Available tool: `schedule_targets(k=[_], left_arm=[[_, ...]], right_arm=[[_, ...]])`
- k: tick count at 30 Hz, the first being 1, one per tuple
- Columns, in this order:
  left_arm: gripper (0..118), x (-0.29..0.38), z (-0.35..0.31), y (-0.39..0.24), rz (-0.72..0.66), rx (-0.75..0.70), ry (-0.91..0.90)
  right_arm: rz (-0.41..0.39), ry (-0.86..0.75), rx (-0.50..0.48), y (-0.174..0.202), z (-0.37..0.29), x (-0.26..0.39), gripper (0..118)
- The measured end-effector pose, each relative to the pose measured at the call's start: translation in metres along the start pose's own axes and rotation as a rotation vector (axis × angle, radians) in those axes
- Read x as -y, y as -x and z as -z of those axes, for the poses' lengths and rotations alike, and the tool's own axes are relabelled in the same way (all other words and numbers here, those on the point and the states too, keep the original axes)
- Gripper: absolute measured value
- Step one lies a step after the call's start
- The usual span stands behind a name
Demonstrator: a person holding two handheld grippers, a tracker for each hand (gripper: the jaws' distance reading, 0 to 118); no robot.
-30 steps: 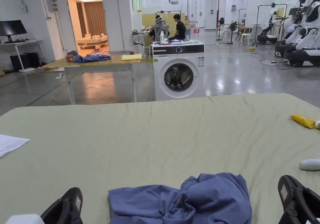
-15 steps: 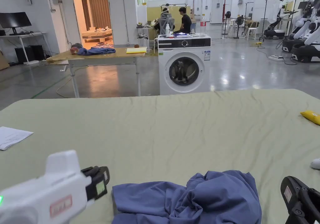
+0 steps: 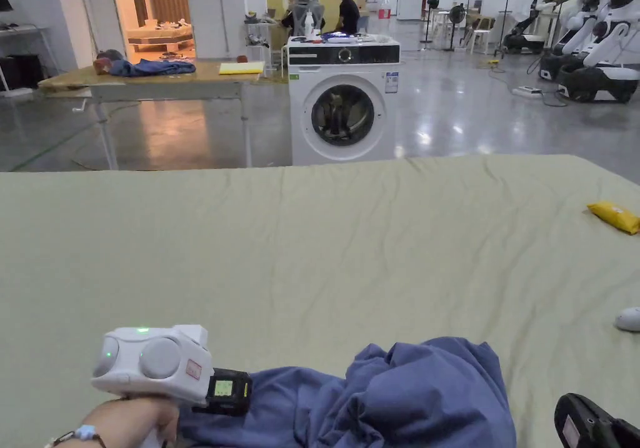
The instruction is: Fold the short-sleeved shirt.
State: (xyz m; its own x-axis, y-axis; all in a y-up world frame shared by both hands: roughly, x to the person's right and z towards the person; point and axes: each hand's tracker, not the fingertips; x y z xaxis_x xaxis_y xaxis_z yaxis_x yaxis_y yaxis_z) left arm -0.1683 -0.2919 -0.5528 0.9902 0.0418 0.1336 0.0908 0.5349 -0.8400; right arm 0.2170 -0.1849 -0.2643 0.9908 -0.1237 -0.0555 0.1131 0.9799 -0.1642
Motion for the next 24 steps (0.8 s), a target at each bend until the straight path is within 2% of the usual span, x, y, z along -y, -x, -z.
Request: schedule_targets(k=[2, 3, 4, 5, 6, 8, 9, 11, 13, 15, 16, 17, 18, 19, 20, 21, 22, 24], left_arm=[[108, 0.013, -0.009, -0.015, 0.124, -0.043, -0.097], [97, 0.017, -0.019, -0.016, 0.115, -0.008, -0.135], [74, 0.024, -0.029, -0.019, 0.133, 0.012, -0.194], [24, 0.034, -0.041, -0.025, 0.17, 0.025, -0.243], [0, 0.042, -0.05, -0.031, 0.228, 0.035, -0.285], [0, 0.055, -0.061, -0.042, 0.304, 0.086, -0.273], [0, 0.062, -0.066, -0.041, 0.294, 0.102, -0.254], [0, 0.077, -0.09, -0.039, 0.203, 0.09, -0.403], [0, 0.088, -0.116, -0.028, 0.084, 0.09, -0.549], [0, 0.101, -0.142, -0.021, -0.04, 0.13, -0.644], [0, 0.106, -0.15, -0.02, -0.067, 0.144, -0.661], [0, 0.109, -0.155, -0.017, -0.072, 0.164, -0.649], [0, 0.114, -0.16, -0.018, -0.061, 0.161, -0.635], [0, 0.118, -0.162, -0.02, -0.058, 0.155, -0.633], [0, 0.122, -0.165, -0.021, -0.057, 0.152, -0.627], [0, 0.124, -0.166, -0.021, -0.057, 0.151, -0.625], [0, 0.127, -0.166, -0.02, -0.057, 0.153, -0.625], [0, 0.13, -0.166, -0.02, -0.051, 0.147, -0.617]], right_arm=[[0.005, 0.01, 0.005, -0.001, 0.006, 0.003, 0], [0.012, 0.015, 0.005, -0.001, 0.009, 0.005, 0], [0.027, 0.021, -0.004, -0.002, 0.01, 0.004, 0], [0.032, 0.024, -0.014, -0.003, 0.015, 0.004, 0], [0.036, 0.028, -0.024, -0.003, 0.02, 0.002, 0], [0.042, 0.055, -0.052, -0.004, 0.034, -0.005, 0], [0.031, 0.063, -0.063, -0.004, 0.043, -0.01, 0], [-0.004, 0.101, -0.127, -0.009, 0.068, -0.025, 0], [0.019, 0.203, -0.237, -0.017, 0.101, -0.044, 0], [0.038, 0.33, -0.289, -0.024, 0.143, -0.063, 3], [0.042, 0.385, -0.286, -0.025, 0.163, -0.069, 23], [0.033, 0.458, -0.301, -0.025, 0.186, -0.073, 54], [0.004, 0.515, -0.302, -0.023, 0.207, -0.076, 54], [-0.042, 0.551, -0.291, -0.022, 0.228, -0.076, 66], [-0.085, 0.619, -0.282, -0.019, 0.249, -0.074, 87], [-0.106, 0.707, -0.274, -0.015, 0.269, -0.069, 115], [-0.112, 0.734, -0.285, -0.014, 0.281, -0.069, 115], [-0.166, 0.841, -0.245, -0.005, 0.311, -0.05, 112]])
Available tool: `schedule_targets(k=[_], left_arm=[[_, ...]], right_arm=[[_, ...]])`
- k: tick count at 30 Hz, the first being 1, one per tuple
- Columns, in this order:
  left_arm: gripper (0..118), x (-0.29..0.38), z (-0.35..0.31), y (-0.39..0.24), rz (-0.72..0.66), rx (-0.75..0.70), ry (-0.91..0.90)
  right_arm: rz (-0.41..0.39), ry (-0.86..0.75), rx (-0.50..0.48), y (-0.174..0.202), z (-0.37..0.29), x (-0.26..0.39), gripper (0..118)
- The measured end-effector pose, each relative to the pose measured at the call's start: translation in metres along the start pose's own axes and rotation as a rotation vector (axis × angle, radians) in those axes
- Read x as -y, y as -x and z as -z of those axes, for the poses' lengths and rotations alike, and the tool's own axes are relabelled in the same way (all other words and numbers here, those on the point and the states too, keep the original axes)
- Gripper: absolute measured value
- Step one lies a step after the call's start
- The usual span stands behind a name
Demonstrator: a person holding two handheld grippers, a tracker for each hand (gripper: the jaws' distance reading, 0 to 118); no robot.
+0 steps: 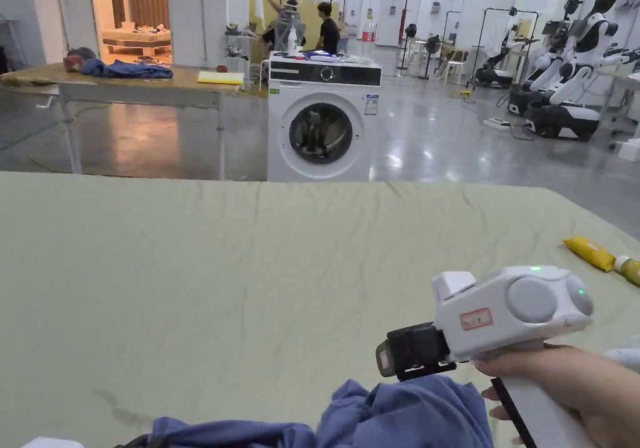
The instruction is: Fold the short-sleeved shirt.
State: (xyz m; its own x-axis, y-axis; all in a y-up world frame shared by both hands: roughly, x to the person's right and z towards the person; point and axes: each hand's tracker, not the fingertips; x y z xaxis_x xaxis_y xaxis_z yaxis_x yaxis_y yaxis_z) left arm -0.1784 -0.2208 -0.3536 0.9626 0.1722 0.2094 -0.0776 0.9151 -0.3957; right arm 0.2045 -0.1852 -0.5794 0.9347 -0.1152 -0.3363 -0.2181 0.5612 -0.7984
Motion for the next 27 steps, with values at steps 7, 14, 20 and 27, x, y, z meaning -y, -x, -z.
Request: schedule_targets(k=[7, 14, 20, 27], left_arm=[[0, 0.008, 0.008, 0.018, -0.069, -0.026, 0.048], [0, 0.003, -0.001, 0.031, -0.057, -0.039, 0.095], [0, -0.05, -0.038, 0.044, -0.062, -0.106, -0.049], [0, -0.135, -0.079, 0.037, -0.054, -0.073, -0.196]], right_arm=[[-0.127, 0.387, 0.012, 0.02, 0.079, -0.003, 72], [-0.174, 0.066, -0.007, 0.026, -0.012, 0.003, 13], [-0.005, -0.244, -0.046, 0.007, -0.135, 0.026, 13], [0.167, -0.421, -0.035, 0.001, -0.23, 0.049, 13]])
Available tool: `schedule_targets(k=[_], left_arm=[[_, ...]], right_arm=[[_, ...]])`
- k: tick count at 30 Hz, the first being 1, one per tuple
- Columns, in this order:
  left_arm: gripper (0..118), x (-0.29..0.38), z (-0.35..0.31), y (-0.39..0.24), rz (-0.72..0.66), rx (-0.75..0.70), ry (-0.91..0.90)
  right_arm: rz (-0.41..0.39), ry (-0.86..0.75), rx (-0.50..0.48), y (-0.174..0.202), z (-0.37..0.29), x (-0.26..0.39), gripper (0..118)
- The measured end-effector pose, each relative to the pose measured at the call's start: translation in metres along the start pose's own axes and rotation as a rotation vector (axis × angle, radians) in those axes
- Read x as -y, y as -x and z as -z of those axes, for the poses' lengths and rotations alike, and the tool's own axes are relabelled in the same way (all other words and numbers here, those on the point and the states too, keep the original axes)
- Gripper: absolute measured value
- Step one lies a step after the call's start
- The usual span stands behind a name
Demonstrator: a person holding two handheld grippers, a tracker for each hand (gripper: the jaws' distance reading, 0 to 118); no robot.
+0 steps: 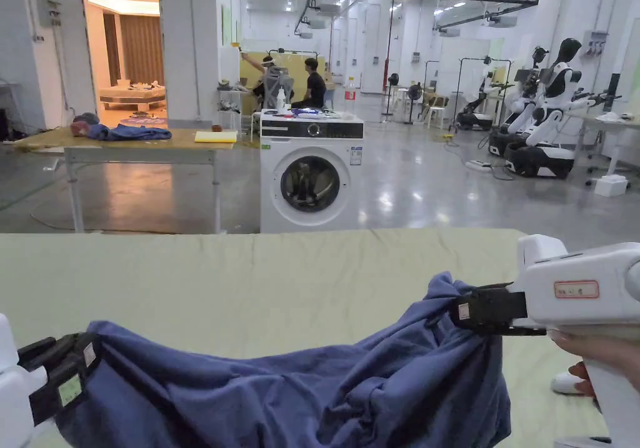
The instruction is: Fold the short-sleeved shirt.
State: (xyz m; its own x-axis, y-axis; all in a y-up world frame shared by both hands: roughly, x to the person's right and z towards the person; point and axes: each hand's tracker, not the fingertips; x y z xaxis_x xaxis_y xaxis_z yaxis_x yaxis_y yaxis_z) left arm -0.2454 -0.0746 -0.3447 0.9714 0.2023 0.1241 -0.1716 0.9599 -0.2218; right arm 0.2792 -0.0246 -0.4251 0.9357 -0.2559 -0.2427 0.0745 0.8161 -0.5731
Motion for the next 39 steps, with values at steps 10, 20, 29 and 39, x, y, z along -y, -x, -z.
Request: schedule_targets(k=[10, 20, 29, 39], left_arm=[[0, -0.098, -0.018, -0.009, -0.013, -0.025, -0.149], [0, -0.144, 0.027, -0.004, -0.002, -0.065, -0.156], [0, -0.189, 0.074, 0.005, 0.039, -0.101, -0.228], [0, -0.032, 0.097, 0.057, -0.036, -0.125, 0.136]], right_arm=[[0.03, -0.151, 0.035, 0.008, -0.068, -0.049, 13], [0.067, -0.21, 0.077, -0.002, -0.042, -0.087, 13], [0.096, -0.351, 0.089, -0.007, 0.012, -0.142, 13], [0.165, -0.123, 0.134, -0.054, 0.124, -0.014, 13]])
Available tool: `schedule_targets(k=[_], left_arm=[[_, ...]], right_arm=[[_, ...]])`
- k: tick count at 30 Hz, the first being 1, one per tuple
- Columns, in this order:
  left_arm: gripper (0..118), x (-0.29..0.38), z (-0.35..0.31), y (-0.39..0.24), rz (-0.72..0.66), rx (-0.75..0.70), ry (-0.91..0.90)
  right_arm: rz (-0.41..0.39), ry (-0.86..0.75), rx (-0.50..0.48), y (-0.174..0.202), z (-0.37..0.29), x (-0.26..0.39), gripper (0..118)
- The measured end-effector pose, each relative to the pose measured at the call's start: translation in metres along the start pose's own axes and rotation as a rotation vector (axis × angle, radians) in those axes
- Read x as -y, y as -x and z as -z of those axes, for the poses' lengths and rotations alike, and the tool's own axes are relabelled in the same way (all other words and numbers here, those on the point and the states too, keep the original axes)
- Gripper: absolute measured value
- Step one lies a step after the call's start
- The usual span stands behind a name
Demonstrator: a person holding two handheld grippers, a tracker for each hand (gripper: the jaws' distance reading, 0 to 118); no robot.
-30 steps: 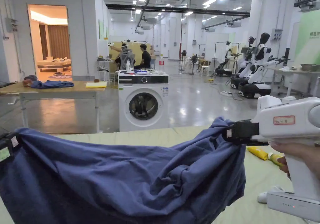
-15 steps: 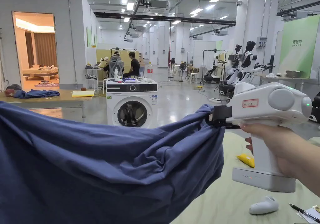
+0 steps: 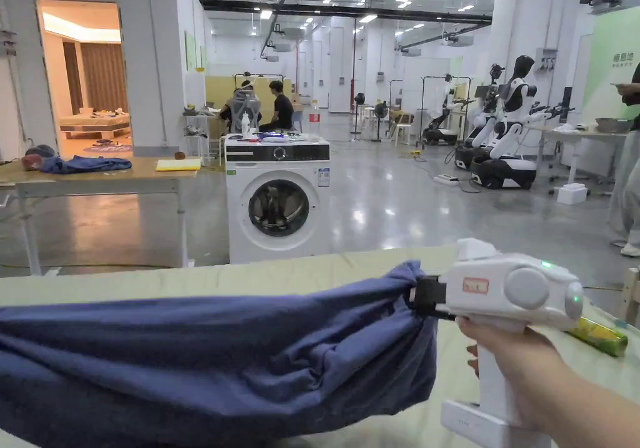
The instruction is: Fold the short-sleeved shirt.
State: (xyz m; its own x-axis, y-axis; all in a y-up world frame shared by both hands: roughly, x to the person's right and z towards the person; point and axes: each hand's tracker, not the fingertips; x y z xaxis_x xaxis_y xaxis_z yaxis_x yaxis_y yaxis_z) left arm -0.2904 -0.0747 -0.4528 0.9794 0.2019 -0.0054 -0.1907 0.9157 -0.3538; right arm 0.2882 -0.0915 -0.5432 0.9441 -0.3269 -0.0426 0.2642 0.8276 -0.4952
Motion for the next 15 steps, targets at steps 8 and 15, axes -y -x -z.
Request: schedule_targets(k=[8, 15], left_arm=[[0, 0.174, -0.029, 0.03, 0.049, 0.025, 0.353], [0, 0.179, -0.08, 0.046, 0.071, 0.03, 0.317]], right_arm=[[-0.088, 0.316, 0.038, -0.074, -0.008, 0.18, 13], [-0.269, 0.274, -0.052, -0.082, -0.084, 0.183, 13]])
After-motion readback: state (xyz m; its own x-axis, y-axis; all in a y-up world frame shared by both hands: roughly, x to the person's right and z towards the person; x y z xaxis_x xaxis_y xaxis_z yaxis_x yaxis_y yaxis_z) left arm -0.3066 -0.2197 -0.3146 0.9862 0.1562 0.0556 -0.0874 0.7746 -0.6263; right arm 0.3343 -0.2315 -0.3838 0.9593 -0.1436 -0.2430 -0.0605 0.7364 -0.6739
